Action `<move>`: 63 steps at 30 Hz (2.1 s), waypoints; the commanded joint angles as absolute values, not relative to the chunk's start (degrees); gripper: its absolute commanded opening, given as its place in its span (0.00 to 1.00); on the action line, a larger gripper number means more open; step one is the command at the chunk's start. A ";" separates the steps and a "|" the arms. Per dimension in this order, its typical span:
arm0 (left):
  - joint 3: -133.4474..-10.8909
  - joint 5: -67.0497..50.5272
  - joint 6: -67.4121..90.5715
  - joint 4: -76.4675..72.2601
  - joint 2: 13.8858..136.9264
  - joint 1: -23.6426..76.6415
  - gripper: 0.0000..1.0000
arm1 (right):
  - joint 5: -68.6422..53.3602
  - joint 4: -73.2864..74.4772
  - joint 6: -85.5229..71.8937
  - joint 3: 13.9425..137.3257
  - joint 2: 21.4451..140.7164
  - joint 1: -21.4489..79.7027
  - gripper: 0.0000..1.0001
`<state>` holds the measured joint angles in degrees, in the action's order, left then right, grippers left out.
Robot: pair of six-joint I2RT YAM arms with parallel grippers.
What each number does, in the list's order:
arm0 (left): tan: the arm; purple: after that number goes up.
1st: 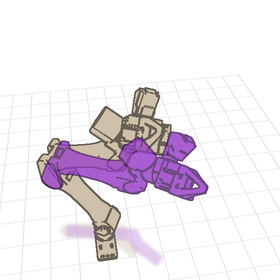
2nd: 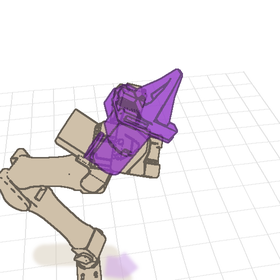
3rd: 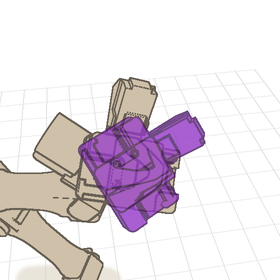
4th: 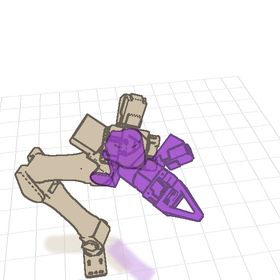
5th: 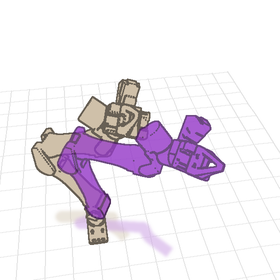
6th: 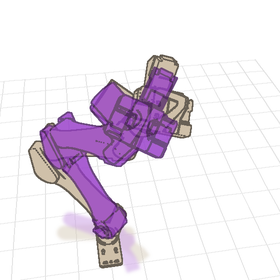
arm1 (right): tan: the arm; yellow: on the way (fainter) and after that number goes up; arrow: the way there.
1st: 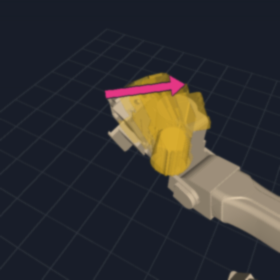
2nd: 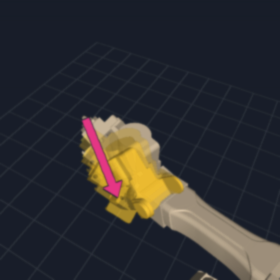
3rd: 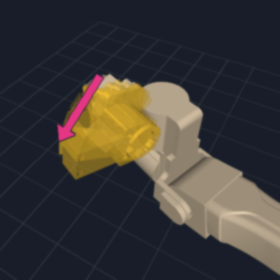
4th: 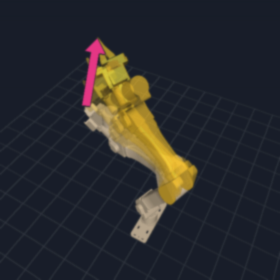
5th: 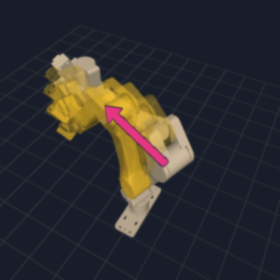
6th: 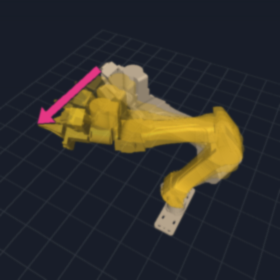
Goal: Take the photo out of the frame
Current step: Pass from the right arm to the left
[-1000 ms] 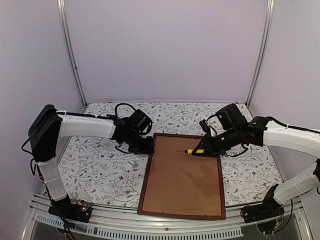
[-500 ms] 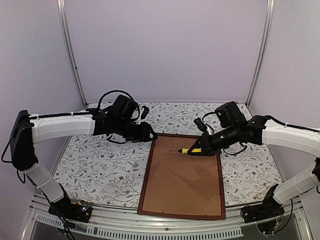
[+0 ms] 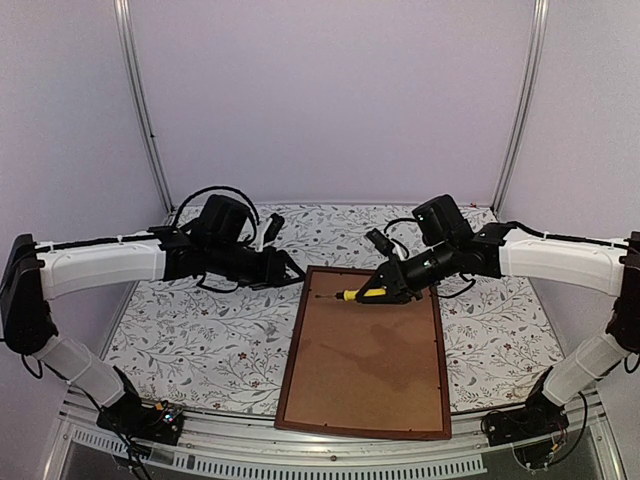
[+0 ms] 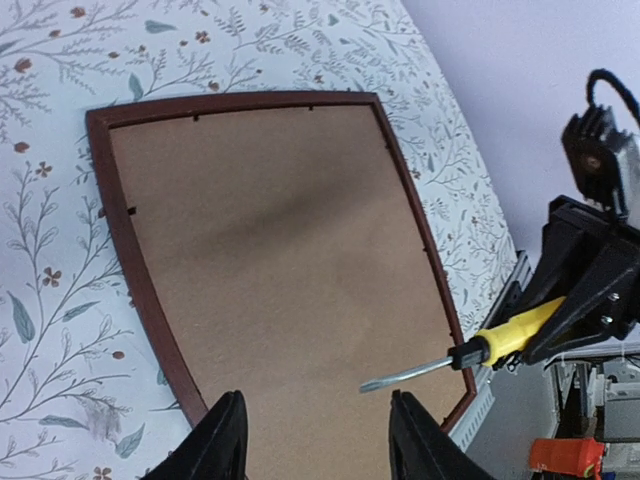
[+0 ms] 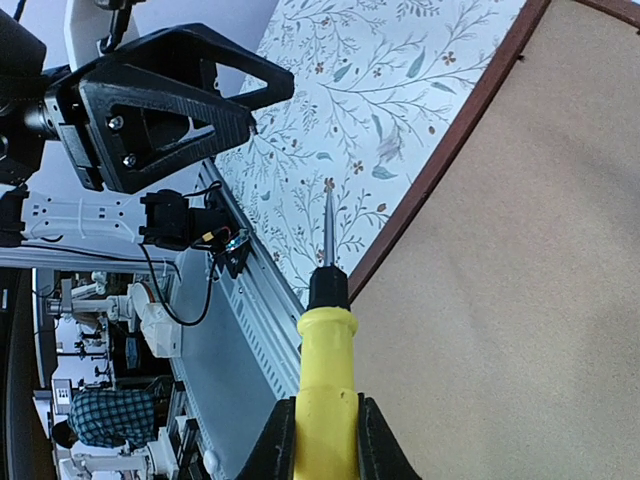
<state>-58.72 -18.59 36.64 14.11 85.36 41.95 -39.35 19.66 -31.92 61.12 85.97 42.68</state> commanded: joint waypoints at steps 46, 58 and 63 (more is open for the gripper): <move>-40.62 -40.98 71.81 -38.30 76.45 40.74 0.15 | -52.86 -15.39 -55.20 54.14 83.58 42.44 0.00; -40.83 -41.30 72.05 -36.30 76.38 40.87 0.00 | -51.35 -13.24 -53.75 55.32 84.02 42.32 0.00; -39.21 -37.51 73.37 -37.85 75.40 41.29 0.00 | -48.83 -12.99 -54.49 55.64 83.65 42.28 0.23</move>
<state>-39.53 -39.81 72.69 -36.56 77.10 40.07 -52.51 -13.96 -54.39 54.15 83.13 42.57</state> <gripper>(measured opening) 0.024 0.170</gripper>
